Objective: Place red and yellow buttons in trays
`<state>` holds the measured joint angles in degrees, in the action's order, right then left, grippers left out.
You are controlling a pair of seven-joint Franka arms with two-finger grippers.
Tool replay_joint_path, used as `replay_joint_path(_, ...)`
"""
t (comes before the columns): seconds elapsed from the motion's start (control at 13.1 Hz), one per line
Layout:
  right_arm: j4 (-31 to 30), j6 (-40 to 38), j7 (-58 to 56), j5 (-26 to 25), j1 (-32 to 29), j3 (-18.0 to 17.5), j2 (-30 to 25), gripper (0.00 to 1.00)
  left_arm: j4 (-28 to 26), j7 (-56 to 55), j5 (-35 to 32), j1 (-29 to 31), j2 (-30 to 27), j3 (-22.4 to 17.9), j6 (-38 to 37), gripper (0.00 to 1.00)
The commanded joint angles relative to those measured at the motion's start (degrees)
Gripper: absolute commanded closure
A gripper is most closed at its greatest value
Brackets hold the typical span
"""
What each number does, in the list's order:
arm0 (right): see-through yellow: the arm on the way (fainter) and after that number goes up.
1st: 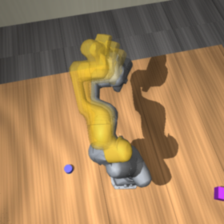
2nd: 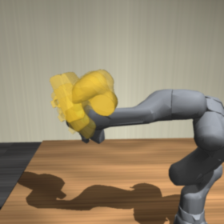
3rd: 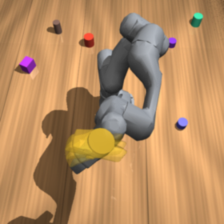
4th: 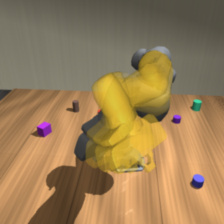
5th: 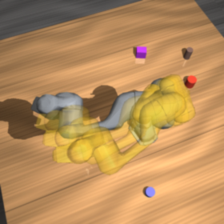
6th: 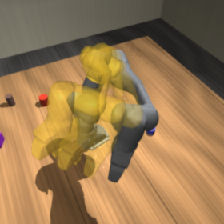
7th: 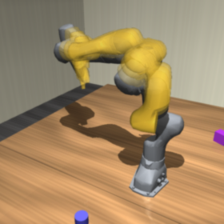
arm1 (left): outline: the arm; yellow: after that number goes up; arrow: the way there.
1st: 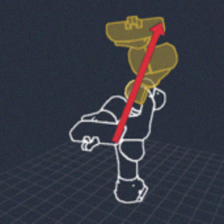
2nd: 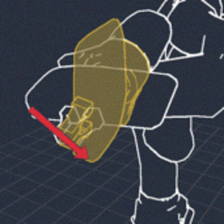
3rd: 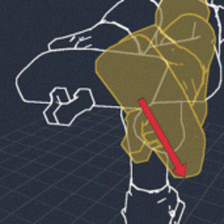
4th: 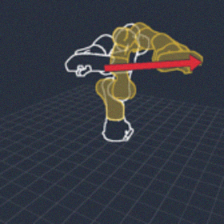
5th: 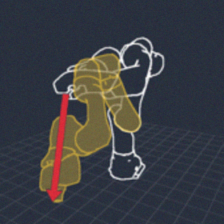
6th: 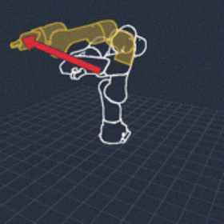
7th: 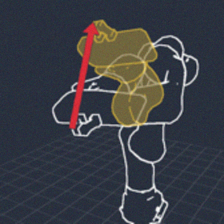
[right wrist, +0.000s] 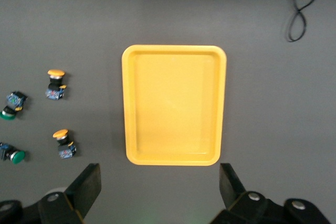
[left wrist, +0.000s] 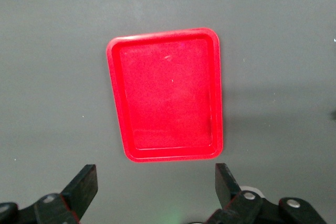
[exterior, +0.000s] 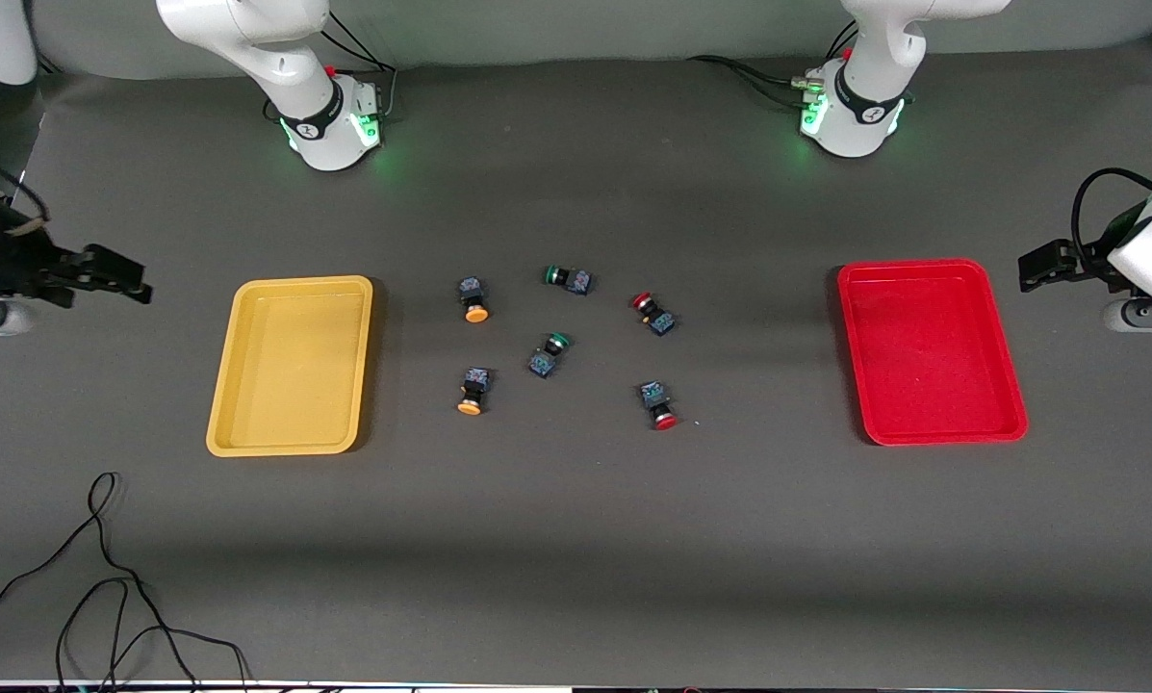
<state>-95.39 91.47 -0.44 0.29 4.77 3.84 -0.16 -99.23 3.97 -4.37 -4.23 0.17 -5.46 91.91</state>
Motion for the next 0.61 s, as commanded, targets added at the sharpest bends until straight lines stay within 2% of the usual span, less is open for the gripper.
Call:
replay_joint_path(0.0,-7.77,3.35,7.0,0.5,5.05,0.03,-4.84,0.0,0.7,-0.54,0.42,-0.35,0.18,0.45,-1.91,0.0)
replay_joint_path(0.15,-12.17,6.94,11.31,1.81,9.1,0.03,-5.72,0.0,0.7,-0.36,0.42,-0.43,0.18,0.89,-2.44,0.0)
replay_joint_path(0.31,-17.61,11.95,19.55,2.17,16.02,0.11,-6.78,0.0,-0.61,-0.62,0.77,-0.34,0.18,1.94,-3.49,0.0)
replay_joint_path(0.54,-22.29,18.72,35.01,2.17,27.62,0.11,-6.52,0.0,-4.74,-8.68,2.17,-3.75,1.23,3.26,0.18,0.0)
